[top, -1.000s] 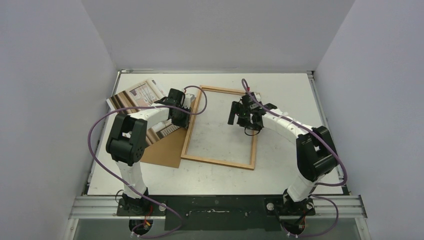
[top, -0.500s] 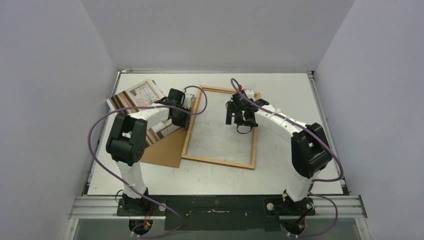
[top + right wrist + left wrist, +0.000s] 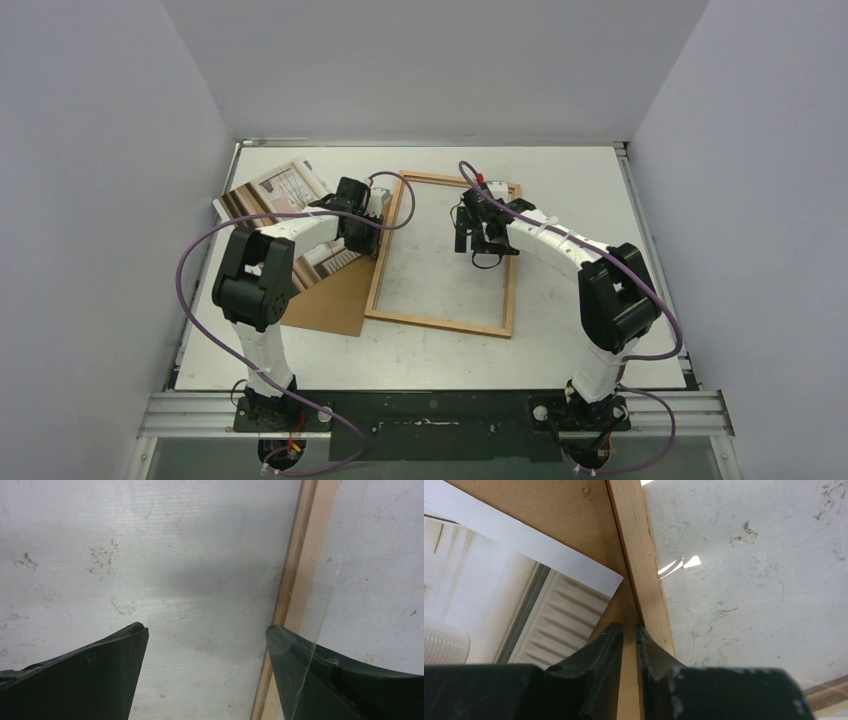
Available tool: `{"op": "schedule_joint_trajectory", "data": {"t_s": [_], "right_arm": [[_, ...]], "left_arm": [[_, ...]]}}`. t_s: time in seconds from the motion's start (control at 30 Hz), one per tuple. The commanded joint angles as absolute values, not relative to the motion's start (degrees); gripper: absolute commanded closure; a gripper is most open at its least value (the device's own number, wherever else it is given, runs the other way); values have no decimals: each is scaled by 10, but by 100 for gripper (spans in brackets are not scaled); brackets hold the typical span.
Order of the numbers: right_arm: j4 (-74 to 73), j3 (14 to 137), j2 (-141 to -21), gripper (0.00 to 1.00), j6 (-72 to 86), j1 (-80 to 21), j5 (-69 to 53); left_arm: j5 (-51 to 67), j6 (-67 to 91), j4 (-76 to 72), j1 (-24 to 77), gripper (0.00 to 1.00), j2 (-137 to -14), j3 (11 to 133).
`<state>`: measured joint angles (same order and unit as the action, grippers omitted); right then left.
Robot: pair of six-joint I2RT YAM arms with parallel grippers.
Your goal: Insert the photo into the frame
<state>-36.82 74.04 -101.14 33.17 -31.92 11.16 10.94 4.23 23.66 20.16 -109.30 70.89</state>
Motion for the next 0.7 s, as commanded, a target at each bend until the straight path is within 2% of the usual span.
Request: {"op": "schedule_joint_trajectory", "data": {"t_s": [0.0,0.37,0.67], "right_arm": [[-360,753,-1008,10,316,-322,133],[-359,742,-997,10,297,-319,149],[-312,701,-975,10,295,-293,81]], "left_arm": [[133,49,244,210,85,-1109,704],[134,48,249,209,86,-1110,707],[134,48,250,208,86,-1108,702]]}}
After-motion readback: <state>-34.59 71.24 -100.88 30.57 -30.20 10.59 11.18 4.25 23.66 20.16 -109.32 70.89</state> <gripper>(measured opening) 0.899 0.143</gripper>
